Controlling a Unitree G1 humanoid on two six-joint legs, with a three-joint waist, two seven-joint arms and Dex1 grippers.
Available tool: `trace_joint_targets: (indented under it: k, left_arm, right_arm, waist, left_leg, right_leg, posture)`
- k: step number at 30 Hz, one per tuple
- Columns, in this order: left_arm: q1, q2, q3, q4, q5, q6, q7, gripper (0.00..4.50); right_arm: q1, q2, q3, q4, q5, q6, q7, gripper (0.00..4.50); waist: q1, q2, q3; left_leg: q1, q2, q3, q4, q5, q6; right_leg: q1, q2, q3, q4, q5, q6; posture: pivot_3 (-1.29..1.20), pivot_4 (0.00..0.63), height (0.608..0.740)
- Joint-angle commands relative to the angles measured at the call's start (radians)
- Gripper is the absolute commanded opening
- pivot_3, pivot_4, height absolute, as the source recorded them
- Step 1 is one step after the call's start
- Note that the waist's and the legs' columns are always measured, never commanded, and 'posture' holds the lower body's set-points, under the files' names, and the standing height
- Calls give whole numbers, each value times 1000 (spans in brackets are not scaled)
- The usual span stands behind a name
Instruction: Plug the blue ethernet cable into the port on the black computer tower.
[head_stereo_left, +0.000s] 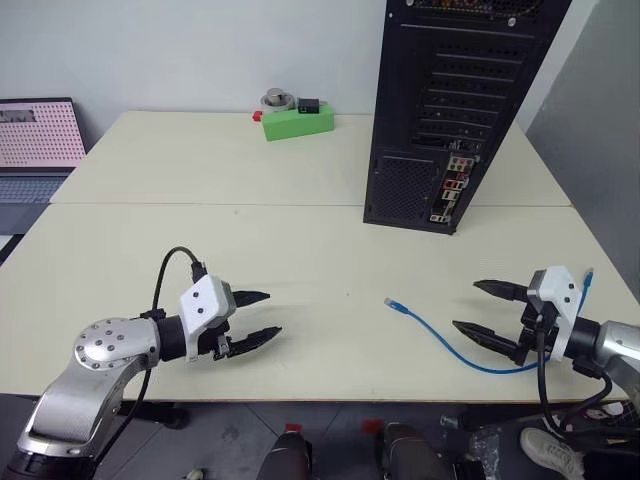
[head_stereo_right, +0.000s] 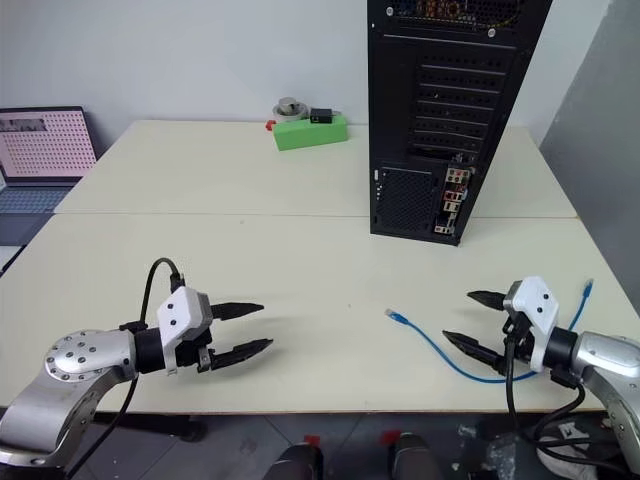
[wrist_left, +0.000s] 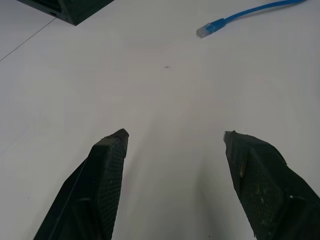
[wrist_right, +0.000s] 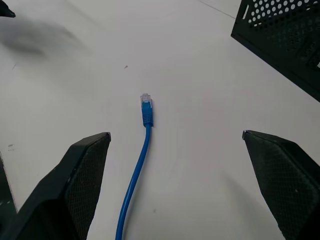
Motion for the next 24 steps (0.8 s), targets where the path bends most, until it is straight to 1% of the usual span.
trace_joint_targets:
  k: [1, 5, 8, 14, 19, 21, 24]
  left_arm:
    - [-9, 5, -41, -58, -7, 17, -13, 3262]
    - [-55, -8, -79, -66, -39, 40, -32, 3262]
    - [-89, -14, -111, -51, -37, 35, -56, 3262]
    - [-150, -38, -161, 12, -28, -5, -109, 3262]
    - [-181, -49, -174, 40, -17, -29, -126, 3262]
    - [-188, -55, -183, 49, -6, -47, -126, 3262]
    - [-193, -62, -191, 55, 2, -56, -125, 3262]
  right_arm:
    - [11, -6, 10, -84, 10, 35, -20, 4486]
    - [20, 18, 63, -110, -19, 54, -62, 4486]
    - [4, 39, 134, -93, -64, 50, -91, 4486]
    - [-83, 141, 296, 38, -184, 4, -152, 4486]
    - [-115, 228, 343, 106, -229, -16, -197, 4486]
    - [-117, 242, 360, 128, -260, -32, -207, 4486]
    - [-119, 252, 360, 138, -273, -30, -215, 3922]
  waist:
    - [0, 0, 0]
    - [2, 0, 0]
    - [2, 0, 0]
    - [-1, -1, 0]
    - [0, 0, 0]
    - [0, 0, 0]
    - [0, 0, 0]
  left_leg:
    - [0, 0, 0, 0, 0, 0]
    - [0, 0, 0, 0, 0, 0]
    - [0, 0, 0, 1, 0, 0]
    - [2, 1, 1, 1, 0, 0]
    - [1, 0, 0, 1, 0, 0]
    - [1, 0, 0, 0, 0, 0]
    - [1, 0, 0, 1, 0, 0]
  right_leg:
    - [0, 0, 0, 0, 0, 0]
    - [0, 0, 0, 0, 0, 0]
    - [0, 0, 0, 1, 0, 0]
    - [1, 1, 0, 1, 0, 0]
    - [0, 1, 0, 1, 0, -1]
    - [0, 1, 0, 1, 0, -1]
    - [0, 1, 0, 1, 1, -2]
  posture:
    - [0, 150, 740]
    - [0, 150, 740]
    - [0, 150, 740]
    - [0, 150, 740]
    - [0, 150, 740]
    - [0, 150, 740]
    - [0, 150, 740]
